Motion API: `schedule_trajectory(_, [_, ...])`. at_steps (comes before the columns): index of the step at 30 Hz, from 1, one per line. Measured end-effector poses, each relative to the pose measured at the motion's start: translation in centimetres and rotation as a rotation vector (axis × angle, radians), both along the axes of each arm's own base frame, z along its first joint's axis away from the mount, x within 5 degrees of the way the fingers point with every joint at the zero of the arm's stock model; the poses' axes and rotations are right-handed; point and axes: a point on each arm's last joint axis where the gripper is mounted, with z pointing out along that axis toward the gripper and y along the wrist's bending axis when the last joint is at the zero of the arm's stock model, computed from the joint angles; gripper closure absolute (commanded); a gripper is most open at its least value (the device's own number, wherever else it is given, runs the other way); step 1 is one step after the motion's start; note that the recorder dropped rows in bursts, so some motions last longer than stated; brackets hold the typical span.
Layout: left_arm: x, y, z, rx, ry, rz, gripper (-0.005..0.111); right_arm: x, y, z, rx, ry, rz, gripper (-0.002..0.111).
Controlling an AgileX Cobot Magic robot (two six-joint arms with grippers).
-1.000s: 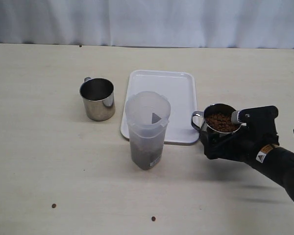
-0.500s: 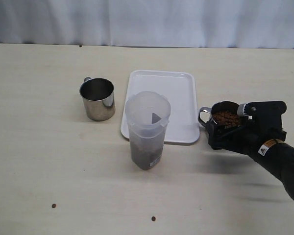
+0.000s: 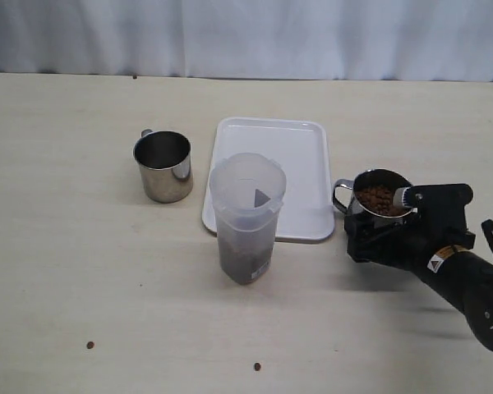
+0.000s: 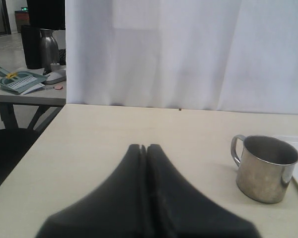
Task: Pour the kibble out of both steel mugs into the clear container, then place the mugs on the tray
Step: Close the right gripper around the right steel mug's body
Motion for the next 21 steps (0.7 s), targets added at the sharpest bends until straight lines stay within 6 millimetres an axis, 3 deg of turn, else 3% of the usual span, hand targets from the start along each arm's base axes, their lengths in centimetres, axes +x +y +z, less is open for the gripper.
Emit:
schedule_trajectory(12, [0.0, 0.0, 0.0, 0.000, 0.000, 0.000, 0.107, 0.7, -0.5, 0.5, 0.026, -0.112, -0.075, 0.018])
schedule_trajectory(21, [0.0, 0.0, 0.0, 0.000, 0.000, 0.000, 0.107, 2.2, -0.1, -0.3, 0.032, -0.103, -0.080, 0.018])
